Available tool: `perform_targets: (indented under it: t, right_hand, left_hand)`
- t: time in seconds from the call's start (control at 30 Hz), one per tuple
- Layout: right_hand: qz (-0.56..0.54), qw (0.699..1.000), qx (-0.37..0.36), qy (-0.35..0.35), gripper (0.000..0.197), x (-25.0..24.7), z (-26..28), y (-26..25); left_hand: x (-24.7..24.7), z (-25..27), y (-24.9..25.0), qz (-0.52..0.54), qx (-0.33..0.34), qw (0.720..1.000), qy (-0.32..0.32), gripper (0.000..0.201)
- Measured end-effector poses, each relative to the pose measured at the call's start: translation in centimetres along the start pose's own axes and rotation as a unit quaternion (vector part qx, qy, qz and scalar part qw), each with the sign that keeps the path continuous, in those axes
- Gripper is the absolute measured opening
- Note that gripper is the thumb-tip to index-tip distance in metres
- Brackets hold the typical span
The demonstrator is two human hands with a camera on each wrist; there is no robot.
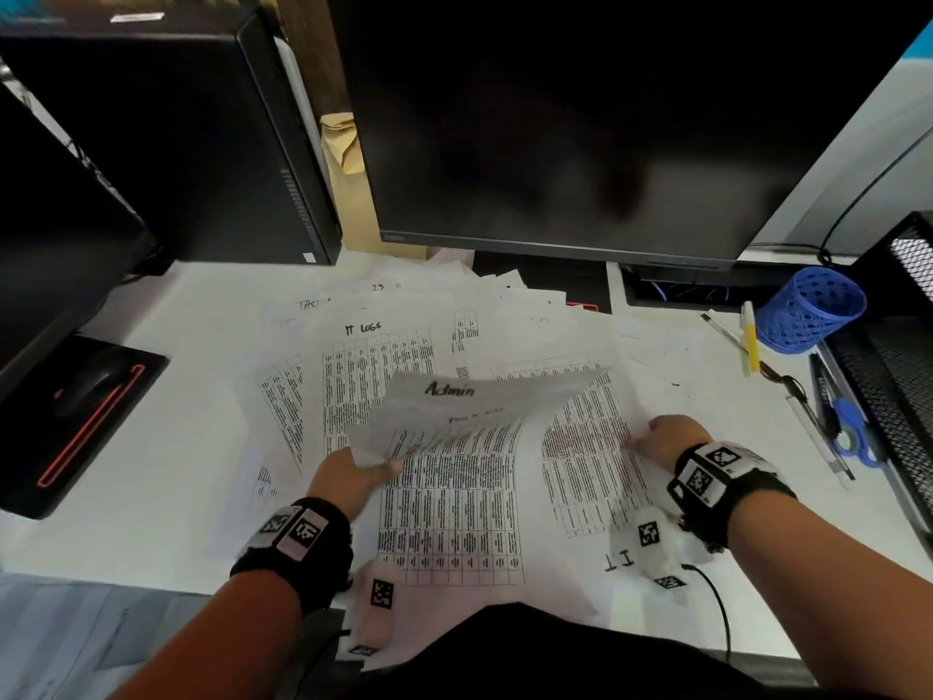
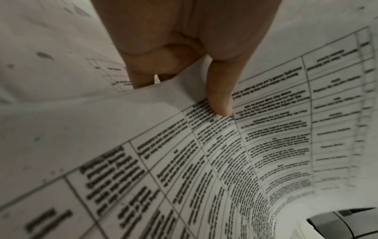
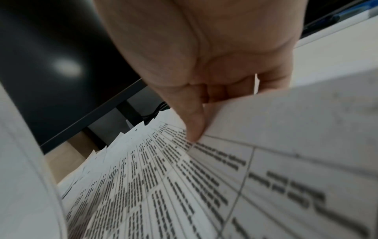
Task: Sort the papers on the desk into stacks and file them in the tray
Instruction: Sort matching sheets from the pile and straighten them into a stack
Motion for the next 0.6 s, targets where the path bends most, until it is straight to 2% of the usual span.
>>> perform_targets:
  t: [0.07,0.13,0.2,0.33,0.47,0.53,0.6]
  right_hand:
    - [0.005,0.999,-0.030,-0.013,0.037,0.1,0.0,-0.2]
    - [0.003,0.998,-0.054,-0.015,0.033,0.6,0.0,-0.5]
    - [-0.013,0.998,-0.057,-0.013,0.030,1.2,0.0,-0.7]
    - [-0.026,0.998,-0.050,-0.021,0.040,1.9,0.4,-1.2]
    - [-0.045,0.996,-0.070,-0.029,0.028,2.6,0.3,-1.9]
    - [-0.051,0.995,-0.076,-0.034,0.021,2.9,0.4,-2.3]
    - [-0.065,0.994,-0.075,-0.038,0.024,3.1,0.5,-2.5]
  left_hand:
    - [0.0,-0.5,-0.1,-0.030,0.018,0.999,0.030,0.047]
    - [0.0,-0.9,-0.1,-0.080,0.025,0.995,0.053,0.071]
    - [0.2,-1.1,-0.2,-0.133,-0.008,0.990,0.049,0.086]
    - [1.5,-0.8,0.2,-0.142,0.011,0.990,-0.011,0.059]
    - [3.1,0.2,0.8,-0.122,0.022,0.990,-0.068,0.045]
    - [3.2,0.4,1.2,-0.108,0.024,0.992,-0.056,0.038]
    - [2.5,0.4,1.7,-0.085,0.032,0.996,0.001,0.020]
Point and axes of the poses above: each hand's wrist, its own z-axis away from the middle knuckle, its own x-axis out of the palm, y = z × x, the point moved 4 cm from there along -z, towards the middle knuckle, and after that the axes turned 6 degrees about -x, right-handed, at the moved point
